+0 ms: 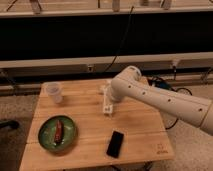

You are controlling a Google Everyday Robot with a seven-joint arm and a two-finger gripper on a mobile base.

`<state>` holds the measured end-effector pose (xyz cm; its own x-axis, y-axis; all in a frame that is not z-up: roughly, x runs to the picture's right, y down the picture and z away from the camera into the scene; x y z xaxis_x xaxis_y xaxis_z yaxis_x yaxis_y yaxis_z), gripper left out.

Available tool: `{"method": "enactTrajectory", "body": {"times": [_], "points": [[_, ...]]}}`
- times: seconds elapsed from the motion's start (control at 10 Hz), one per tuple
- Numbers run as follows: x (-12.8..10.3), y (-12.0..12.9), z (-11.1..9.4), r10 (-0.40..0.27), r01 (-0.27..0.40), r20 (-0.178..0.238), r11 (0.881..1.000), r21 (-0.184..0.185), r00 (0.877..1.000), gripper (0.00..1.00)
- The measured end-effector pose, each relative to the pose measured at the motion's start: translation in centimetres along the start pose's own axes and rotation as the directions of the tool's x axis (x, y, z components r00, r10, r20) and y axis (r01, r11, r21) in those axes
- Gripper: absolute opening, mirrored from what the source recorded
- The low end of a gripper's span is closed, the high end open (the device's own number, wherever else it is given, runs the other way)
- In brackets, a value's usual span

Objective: Knock the bottle over

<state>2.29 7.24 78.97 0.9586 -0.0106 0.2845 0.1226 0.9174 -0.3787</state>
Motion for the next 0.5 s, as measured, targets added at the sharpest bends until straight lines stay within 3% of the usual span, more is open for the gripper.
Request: {"method": "enactTrajectory", "body": {"times": [0.3,0.5], "points": [[-0.43,-0.47,0.85,-0.012,0.012,0.028,1.0,-0.001,1.0,0.02],[-0.17,-0.25,1.22,0.002,-0.002,0.042,1.0,-0.002,0.999,0.11]]}}
